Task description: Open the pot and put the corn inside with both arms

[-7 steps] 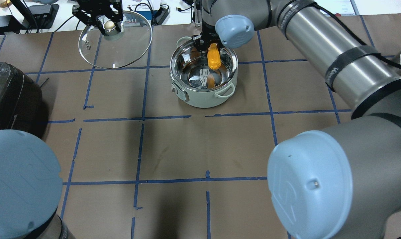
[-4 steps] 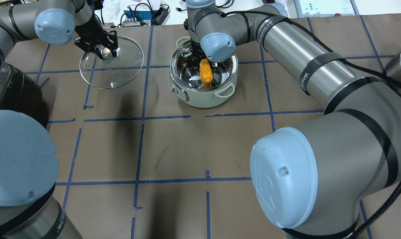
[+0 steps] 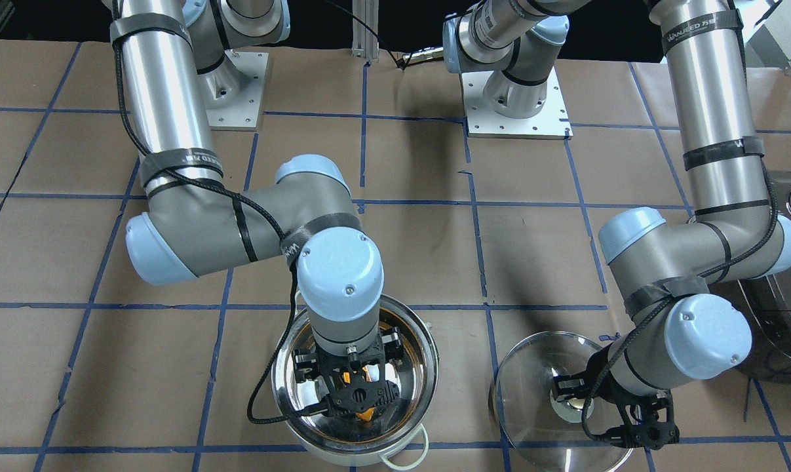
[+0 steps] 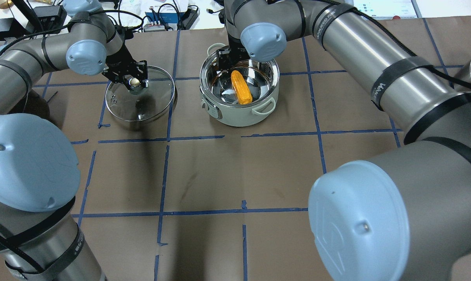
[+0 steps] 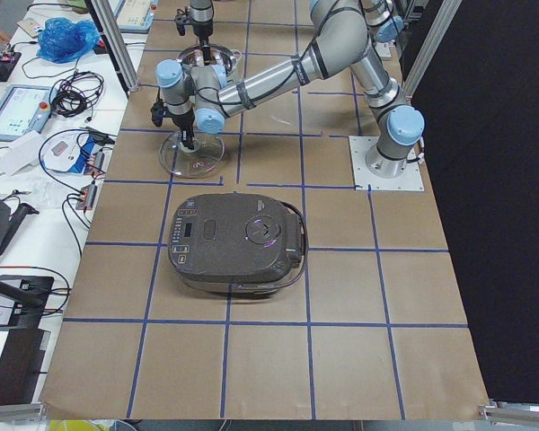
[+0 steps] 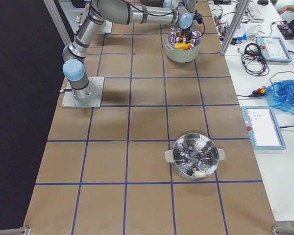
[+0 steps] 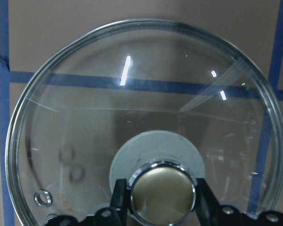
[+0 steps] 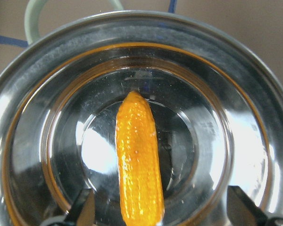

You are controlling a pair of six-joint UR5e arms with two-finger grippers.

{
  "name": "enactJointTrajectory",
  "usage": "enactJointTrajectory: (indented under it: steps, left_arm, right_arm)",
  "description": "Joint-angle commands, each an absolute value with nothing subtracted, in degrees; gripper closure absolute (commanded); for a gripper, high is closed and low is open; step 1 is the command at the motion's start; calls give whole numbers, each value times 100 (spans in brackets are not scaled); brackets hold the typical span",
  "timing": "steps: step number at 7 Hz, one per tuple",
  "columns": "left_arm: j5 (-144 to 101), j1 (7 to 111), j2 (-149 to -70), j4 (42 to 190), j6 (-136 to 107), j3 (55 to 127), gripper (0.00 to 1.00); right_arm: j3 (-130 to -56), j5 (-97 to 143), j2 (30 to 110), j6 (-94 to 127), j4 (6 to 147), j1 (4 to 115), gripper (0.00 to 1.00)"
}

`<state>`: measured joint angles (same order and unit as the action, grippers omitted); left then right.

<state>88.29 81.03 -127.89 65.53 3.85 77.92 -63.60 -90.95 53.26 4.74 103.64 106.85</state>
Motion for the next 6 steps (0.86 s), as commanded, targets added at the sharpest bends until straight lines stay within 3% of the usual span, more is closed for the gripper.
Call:
enactJointTrajectory:
  steps: [1, 2, 3, 5, 6]
  left_arm:
    - [8842, 7981, -12762, 6548, 387, 7901, 0]
    - [8920, 7980, -12579, 6678, 369, 7771, 0]
    - [9408, 8050, -12125, 7150, 308, 7752, 0]
    - [9413, 8497, -10869, 8449, 299, 7743, 0]
    - [9439, 8743, -10576, 8960, 299, 7743, 0]
  right_arm:
    - [-6468, -9070, 6324, 396, 9015, 10120, 0]
    - [-6547, -9053, 6824, 239, 8165, 9681, 0]
    - [-7070, -9018, 7412, 185, 7956, 9398, 0]
    - [-8536, -9017, 8555, 237, 9229, 9335, 0]
    - [-8673, -9018, 8587, 272, 9646, 9360, 0]
